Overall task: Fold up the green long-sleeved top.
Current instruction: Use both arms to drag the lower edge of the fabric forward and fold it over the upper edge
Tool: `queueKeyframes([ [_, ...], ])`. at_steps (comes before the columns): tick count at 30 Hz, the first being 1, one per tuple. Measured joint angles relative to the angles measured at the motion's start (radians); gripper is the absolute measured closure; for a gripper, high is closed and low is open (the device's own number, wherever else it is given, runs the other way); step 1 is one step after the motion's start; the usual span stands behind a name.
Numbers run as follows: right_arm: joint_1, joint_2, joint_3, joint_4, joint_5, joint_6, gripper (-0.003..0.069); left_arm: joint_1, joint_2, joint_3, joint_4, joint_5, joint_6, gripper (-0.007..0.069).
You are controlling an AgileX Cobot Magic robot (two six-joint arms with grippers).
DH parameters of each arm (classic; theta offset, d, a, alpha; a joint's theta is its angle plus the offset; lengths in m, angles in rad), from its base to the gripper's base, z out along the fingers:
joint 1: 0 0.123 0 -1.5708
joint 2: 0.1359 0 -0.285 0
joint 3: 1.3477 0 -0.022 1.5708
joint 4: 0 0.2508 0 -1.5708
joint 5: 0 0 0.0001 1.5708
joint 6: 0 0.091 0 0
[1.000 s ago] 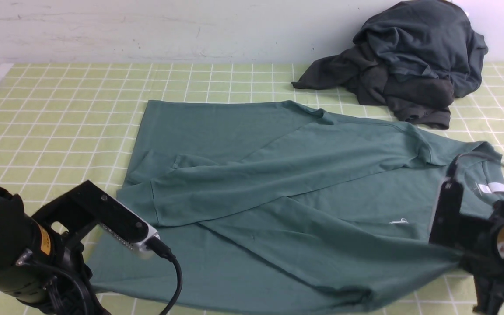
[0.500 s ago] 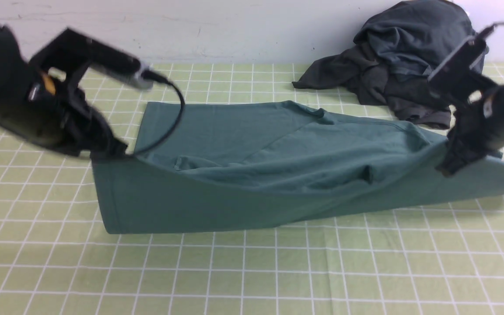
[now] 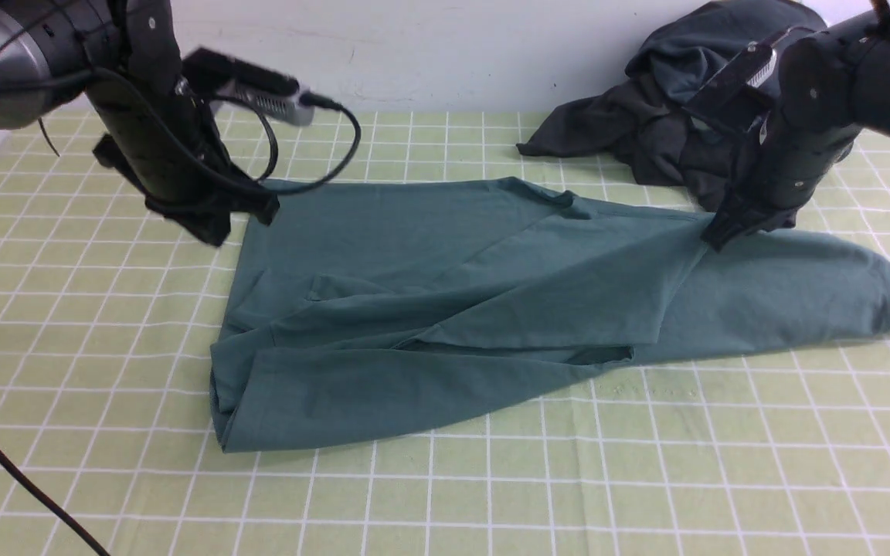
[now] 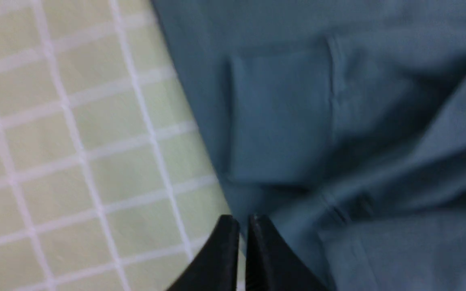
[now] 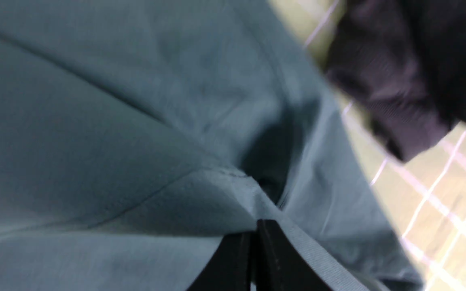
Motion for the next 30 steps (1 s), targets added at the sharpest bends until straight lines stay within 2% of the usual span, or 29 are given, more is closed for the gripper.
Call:
queueKeyframes([
  [5, -0.003, 0.000, -0.003, 0.014, 0.042, -0.002, 0.0662, 0.000, 0.048, 0.030, -0.151, 0.066, 0.072, 0.0568],
  [10, -0.003, 0.000, -0.003, 0.020, 0.044, -0.003, 0.0662, 0.000, 0.072, 0.033, -0.193, 0.067, 0.075, 0.0431],
  [11, -0.003, 0.000, -0.004, 0.022, 0.045, -0.008, 0.0662, 0.000, 0.081, 0.033, -0.194, 0.067, 0.075, 0.0354],
  [14, -0.003, 0.000, -0.005, 0.030, 0.045, -0.021, 0.0662, 0.000, 0.098, 0.033, -0.191, 0.067, 0.075, 0.0246],
  [18, -0.003, 0.000, -0.006, 0.040, 0.044, -0.031, 0.0662, 0.000, 0.142, 0.034, -0.188, 0.067, 0.076, 0.0200],
  [19, -0.003, 0.000, -0.006, 0.043, 0.044, -0.030, 0.0662, 0.000, 0.153, 0.034, -0.187, 0.067, 0.076, 0.0211],
  [21, -0.003, 0.000, -0.006, 0.044, 0.044, -0.033, 0.0662, 0.000, 0.173, 0.034, -0.187, 0.065, 0.076, 0.0281],
  [25, -0.003, 0.000, -0.006, 0.045, 0.045, -0.044, 0.0662, 0.000, 0.173, 0.034, -0.199, 0.064, 0.085, 0.0526],
  [26, -0.003, 0.000, -0.006, 0.045, 0.047, -0.051, 0.0662, 0.000, 0.165, 0.034, -0.199, 0.064, 0.093, 0.0566],
  [28, -0.003, 0.000, -0.007, 0.045, 0.058, -0.073, 0.0662, 0.000, 0.132, 0.034, -0.199, 0.064, 0.112, 0.0602],
  [30, -0.003, 0.000, -0.007, 0.045, 0.069, -0.094, 0.0662, 0.000, 0.105, 0.034, -0.199, 0.064, 0.118, 0.0607],
])
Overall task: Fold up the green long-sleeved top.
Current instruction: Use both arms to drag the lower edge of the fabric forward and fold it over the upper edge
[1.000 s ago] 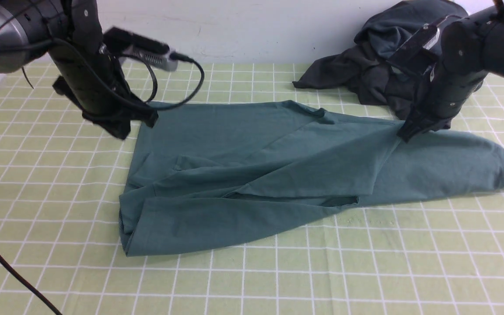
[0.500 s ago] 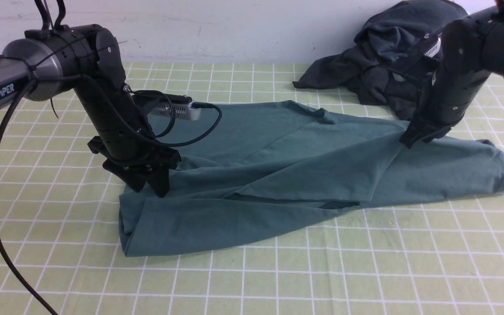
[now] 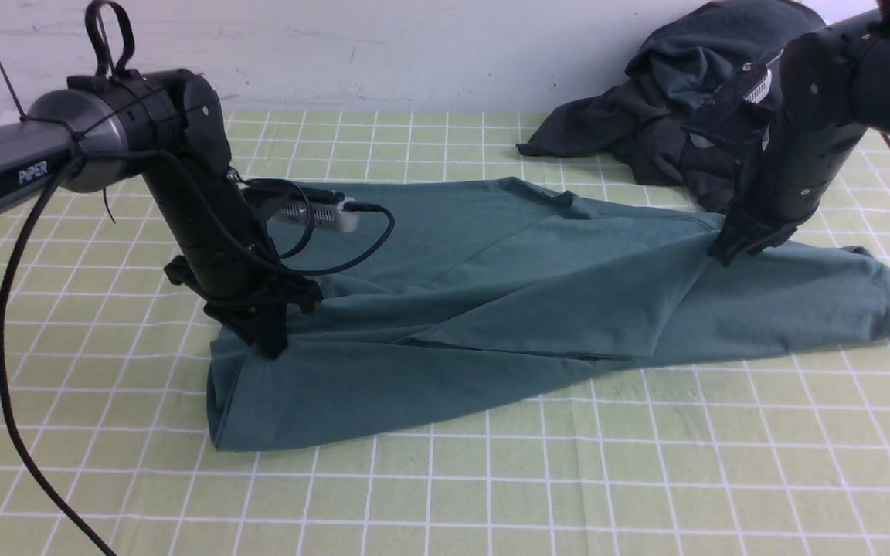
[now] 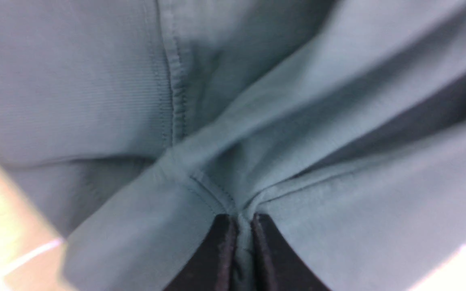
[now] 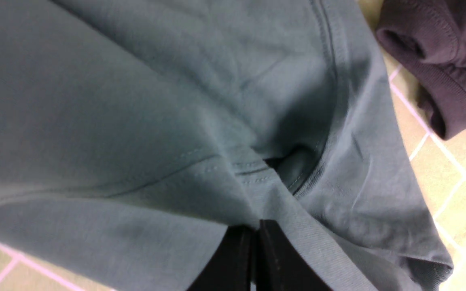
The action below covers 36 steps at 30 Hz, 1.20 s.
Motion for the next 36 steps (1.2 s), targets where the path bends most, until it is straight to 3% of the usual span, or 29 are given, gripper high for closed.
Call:
queueKeyframes([
  [8, 0.000, 0.000, -0.001, 0.000, 0.033, -0.057, 0.0662, 0.000, -0.174, 0.000, 0.044, 0.003, 0.004, 0.0608],
  [16, 0.000, 0.000, -0.001, 0.002, 0.035, -0.060, 0.0662, 0.000, -0.126, 0.000, 0.045, 0.008, 0.030, 0.0593],
  [21, 0.000, 0.000, -0.001, 0.011, 0.035, -0.060, 0.0662, 0.000, -0.051, 0.000, 0.045, 0.008, 0.041, 0.0482],
  [25, 0.000, 0.000, -0.001, 0.016, 0.035, -0.060, 0.0662, 0.000, -0.042, 0.000, 0.044, 0.008, 0.043, 0.0328],
  [28, 0.000, 0.000, -0.001, 0.017, 0.035, -0.060, 0.0662, 0.000, -0.042, 0.000, 0.044, 0.008, 0.044, 0.0282],
  [31, 0.000, 0.000, -0.001, 0.019, 0.034, -0.060, 0.0662, 0.000, -0.042, 0.000, 0.044, 0.008, 0.045, 0.0300],
  [36, 0.000, 0.000, -0.001, 0.020, 0.034, -0.060, 0.0662, 0.000, -0.042, 0.000, 0.044, 0.008, 0.052, 0.0505],
])
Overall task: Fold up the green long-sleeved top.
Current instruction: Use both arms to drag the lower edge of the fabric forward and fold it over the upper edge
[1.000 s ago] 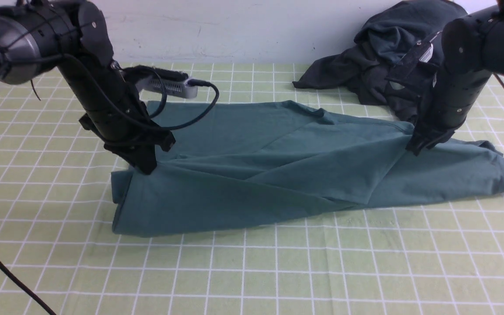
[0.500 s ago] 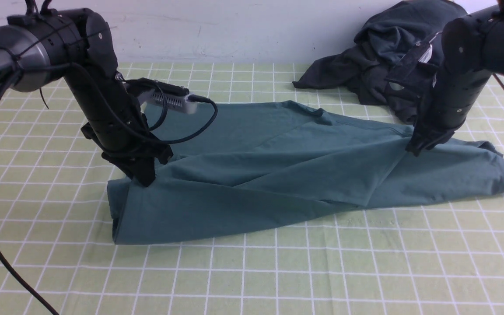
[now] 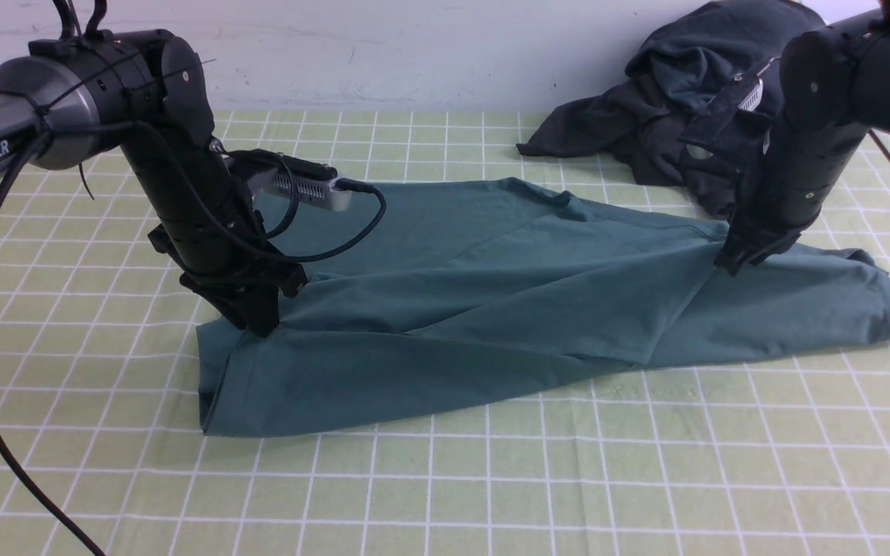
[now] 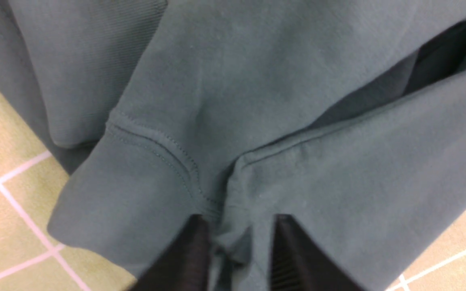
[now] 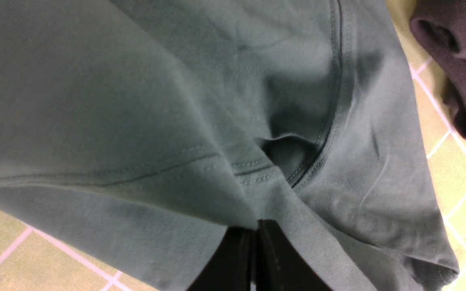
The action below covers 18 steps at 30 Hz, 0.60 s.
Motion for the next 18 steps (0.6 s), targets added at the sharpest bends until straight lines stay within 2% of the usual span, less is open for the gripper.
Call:
queueKeyframes([
  [2, 0.000, 0.000, 0.000, 0.000, 0.000, 0.000, 0.0662, 0.000, 0.000, 0.000, 0.001, 0.000, 0.003, 0.0588],
  [4, 0.000, 0.000, 0.000, 0.000, 0.001, 0.000, 0.0662, 0.000, 0.000, 0.000, 0.003, 0.000, 0.019, 0.0611],
  [9, 0.000, 0.000, -0.001, -0.013, 0.048, -0.005, 0.0662, 0.000, -0.045, 0.000, 0.014, -0.004, 0.035, 0.0615],
  [13, -0.006, -0.007, -0.001, -0.030, 0.090, -0.032, 0.0662, 0.006, -0.135, 0.000, 0.027, -0.071, 0.030, 0.0615],
  [15, -0.016, -0.016, -0.001, -0.030, 0.095, -0.045, 0.0662, 0.016, -0.184, 0.000, 0.029, -0.126, 0.018, 0.0615],
  [18, -0.055, -0.025, -0.015, -0.010, 0.088, -0.052, 0.0662, 0.040, -0.253, 0.000, 0.035, -0.318, -0.021, 0.0615],
])
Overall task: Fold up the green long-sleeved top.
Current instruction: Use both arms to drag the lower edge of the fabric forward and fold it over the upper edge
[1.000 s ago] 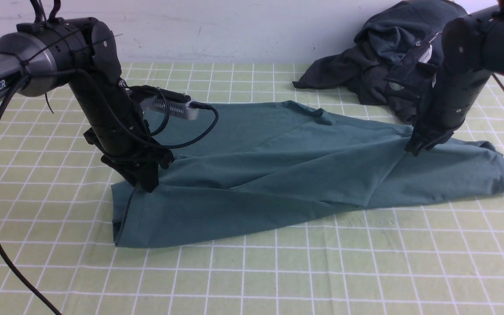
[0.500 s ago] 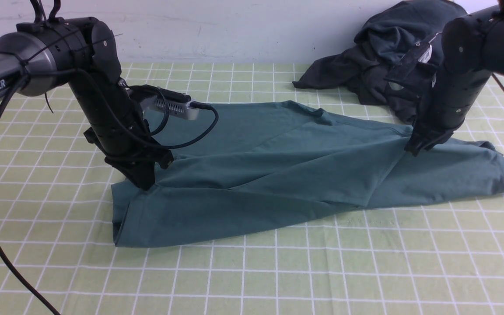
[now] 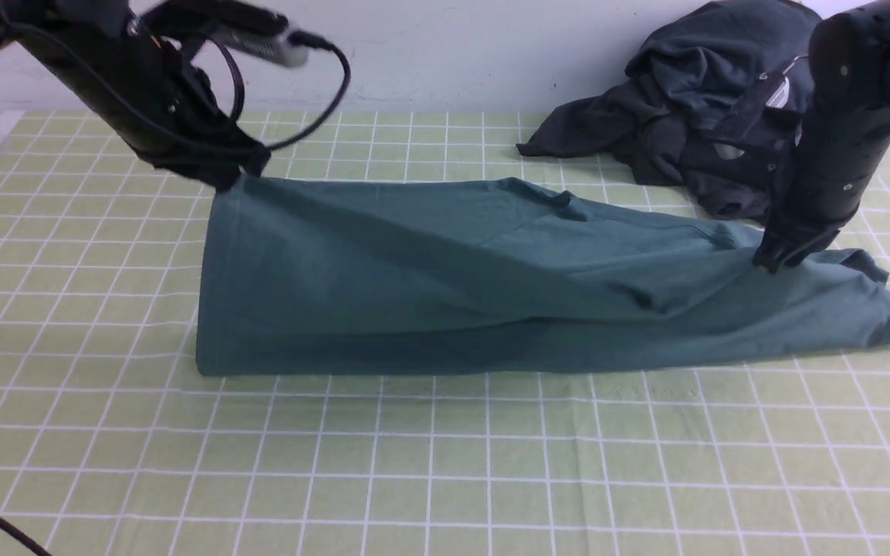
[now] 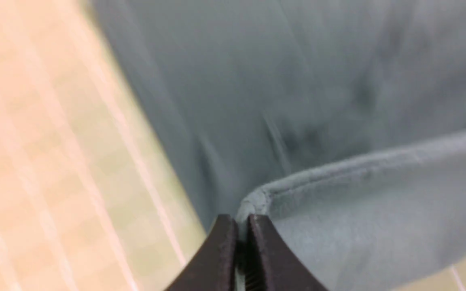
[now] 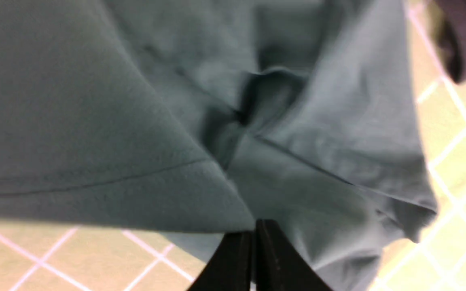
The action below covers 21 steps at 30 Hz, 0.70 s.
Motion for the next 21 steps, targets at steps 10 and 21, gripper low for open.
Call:
queueKeyframes([
  [10, -0.074, 0.023, -0.010, 0.136, -0.301, -0.001, 0.0662, 0.022, 0.130, 0.000, 0.003, -0.526, -0.100, 0.0615],
  [21, -0.074, 0.179, -0.012, 0.090, -0.632, 0.001, 0.0644, 0.058, 0.383, 0.000, 0.003, -0.799, -0.126, 0.0615],
])
